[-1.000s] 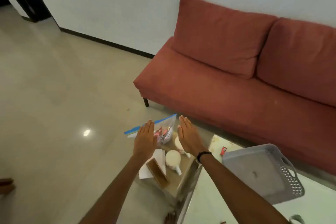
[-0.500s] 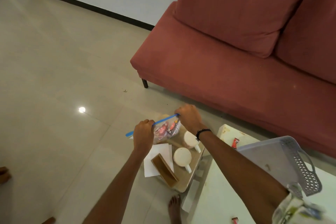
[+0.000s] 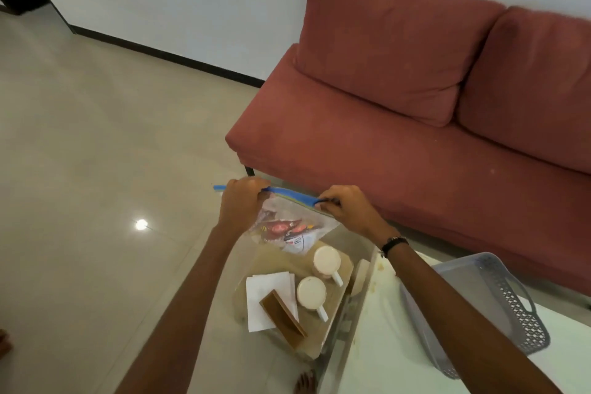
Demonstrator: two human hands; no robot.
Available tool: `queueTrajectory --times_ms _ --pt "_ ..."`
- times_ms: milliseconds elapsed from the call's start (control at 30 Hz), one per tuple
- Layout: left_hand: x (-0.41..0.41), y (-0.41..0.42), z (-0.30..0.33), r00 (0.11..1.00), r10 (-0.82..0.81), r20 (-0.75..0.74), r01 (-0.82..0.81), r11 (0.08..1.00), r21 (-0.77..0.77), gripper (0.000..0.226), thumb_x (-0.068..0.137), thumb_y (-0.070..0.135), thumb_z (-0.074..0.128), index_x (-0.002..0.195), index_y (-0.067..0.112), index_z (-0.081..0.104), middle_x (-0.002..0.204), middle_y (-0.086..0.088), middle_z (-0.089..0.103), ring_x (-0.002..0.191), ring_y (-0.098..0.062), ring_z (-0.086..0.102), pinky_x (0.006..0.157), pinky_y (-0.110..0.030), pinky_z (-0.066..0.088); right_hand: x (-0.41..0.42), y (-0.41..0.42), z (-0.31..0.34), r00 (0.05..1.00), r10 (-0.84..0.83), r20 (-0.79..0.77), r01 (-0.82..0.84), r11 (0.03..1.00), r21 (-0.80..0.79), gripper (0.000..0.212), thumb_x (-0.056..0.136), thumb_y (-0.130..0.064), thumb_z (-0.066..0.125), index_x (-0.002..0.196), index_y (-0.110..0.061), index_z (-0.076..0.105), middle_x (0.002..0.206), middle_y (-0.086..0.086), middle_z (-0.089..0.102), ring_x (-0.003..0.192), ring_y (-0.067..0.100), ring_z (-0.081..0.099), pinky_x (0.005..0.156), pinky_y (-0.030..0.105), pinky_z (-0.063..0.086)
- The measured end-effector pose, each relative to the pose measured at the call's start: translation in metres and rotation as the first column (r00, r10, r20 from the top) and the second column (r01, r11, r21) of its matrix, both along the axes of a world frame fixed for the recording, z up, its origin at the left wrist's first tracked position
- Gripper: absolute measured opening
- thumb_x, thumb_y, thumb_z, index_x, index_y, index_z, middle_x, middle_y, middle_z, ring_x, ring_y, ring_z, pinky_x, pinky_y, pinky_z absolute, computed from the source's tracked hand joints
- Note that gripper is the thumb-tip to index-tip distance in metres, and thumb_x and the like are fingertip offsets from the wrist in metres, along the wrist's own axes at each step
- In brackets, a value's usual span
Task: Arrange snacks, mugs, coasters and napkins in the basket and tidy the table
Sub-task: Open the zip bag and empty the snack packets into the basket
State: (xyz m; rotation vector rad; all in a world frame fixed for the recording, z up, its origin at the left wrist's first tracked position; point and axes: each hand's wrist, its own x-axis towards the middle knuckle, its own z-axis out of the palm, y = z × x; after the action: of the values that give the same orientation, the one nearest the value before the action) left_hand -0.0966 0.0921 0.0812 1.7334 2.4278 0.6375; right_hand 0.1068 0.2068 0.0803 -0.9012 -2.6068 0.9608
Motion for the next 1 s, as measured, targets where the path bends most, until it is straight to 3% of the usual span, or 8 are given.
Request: queueTrajectory --times_ms 133,267,367,433,567,767,867,1000 --pt "0.036 0.015 0.042 0.992 -0.102 -0.069 0.101 0.995 -0.017 0.011 0.082 0.014 0.06 0.086 0.011 0.07 0.083 -0.006 0.071 0.08 -0.03 0.062 0.073 -0.035 0.038 0.043 -0.019 0.034 0.995 -0.084 -0.054 0.078 0.991 -0.111 0.009 0.079 -0.022 0.072 0.078 -0.013 0.075 0.073 0.001 0.072 0.062 0.005 0.059 0.056 0.013 0.041" --pt "0.104 0.011 0.063 0.991 -0.064 -0.119 0.079 0.989 0.124 0.018 0.083 0.023 0.062 0.1 0.017 0.066 0.104 0.0 0.069 0.099 -0.024 0.058 0.086 -0.034 0.039 0.099 -0.046 0.054 0.958 -0.232 -0.17 0.177 0.941 -0.289 0.01 0.076 -0.022 0.076 0.074 -0.012 0.074 0.065 -0.004 0.067 0.053 -0.003 0.054 0.052 0.012 0.041" --pt "0.189 -0.008 0.073 0.981 0.139 0.133 -0.172 0.943 0.286 0.026 0.088 0.025 0.057 0.108 0.008 0.061 0.112 -0.009 0.064 0.103 -0.027 0.055 0.085 -0.038 0.045 0.151 -0.061 0.058 0.901 -0.378 -0.214 0.265 0.869 -0.418 0.015 0.072 -0.024 0.079 0.069 -0.011 0.072 0.069 0.004 0.07 0.063 0.009 0.058 0.061 0.033 0.05" --pt "0.249 -0.02 0.076 0.895 0.248 0.37 -0.298 0.951 0.082 0.039 0.088 0.044 0.052 0.086 0.007 0.064 0.091 -0.012 0.069 0.087 -0.029 0.062 0.075 -0.036 0.046 0.191 -0.072 0.058 0.854 -0.465 -0.232 0.315 0.819 -0.48 0.019 0.069 -0.024 0.081 0.067 -0.008 0.071 0.073 0.014 0.072 0.065 0.015 0.059 0.066 0.041 0.054" --pt "0.356 -0.035 0.074 0.667 0.255 0.7 -0.169 0.967 -0.192 0.058 0.076 0.056 0.06 0.061 0.0 0.066 0.059 -0.014 0.069 0.06 -0.029 0.068 0.068 -0.039 0.059 0.278 -0.1 0.056 0.797 -0.561 -0.222 0.362 0.739 -0.569 0.017 0.068 -0.021 0.082 0.064 -0.009 0.071 0.069 0.01 0.069 0.066 0.017 0.06 0.068 0.039 0.053" --pt "0.477 -0.051 0.057 0.475 0.325 0.818 -0.071 0.94 -0.333 0.016 0.081 0.003 0.056 0.066 -0.003 0.061 0.065 -0.015 0.057 0.058 -0.024 0.062 0.059 -0.033 0.061 0.398 -0.145 0.045 0.751 -0.637 -0.172 0.406 0.652 -0.641 0.011 0.067 -0.013 0.081 0.068 -0.006 0.073 0.075 0.015 0.071 0.07 0.021 0.066 0.071 0.033 0.057" --pt "0.517 -0.068 0.052 0.38 0.356 0.853 -0.029 0.927 -0.374 0.013 0.08 -0.003 0.058 0.092 -0.007 0.062 0.07 -0.012 0.06 0.057 -0.016 0.063 0.046 -0.016 0.054 0.441 -0.163 0.046 0.773 -0.623 -0.116 0.39 0.612 -0.688 0.01 0.067 -0.013 0.081 0.068 -0.011 0.071 0.072 0.006 0.07 0.068 0.014 0.065 0.065 0.02 0.054" --pt "0.55 -0.087 0.047 0.345 0.313 0.885 0.024 0.939 -0.342 0.01 0.083 -0.001 0.059 0.089 -0.004 0.067 0.083 -0.013 0.064 0.066 -0.014 0.062 0.055 -0.01 0.053 0.49 -0.178 0.051 0.808 -0.585 -0.063 0.328 0.537 -0.777 0.029 0.073 -0.024 0.078 0.096 -0.009 0.069 0.089 0.002 0.072 0.082 0.009 0.067 0.066 0.016 0.052"
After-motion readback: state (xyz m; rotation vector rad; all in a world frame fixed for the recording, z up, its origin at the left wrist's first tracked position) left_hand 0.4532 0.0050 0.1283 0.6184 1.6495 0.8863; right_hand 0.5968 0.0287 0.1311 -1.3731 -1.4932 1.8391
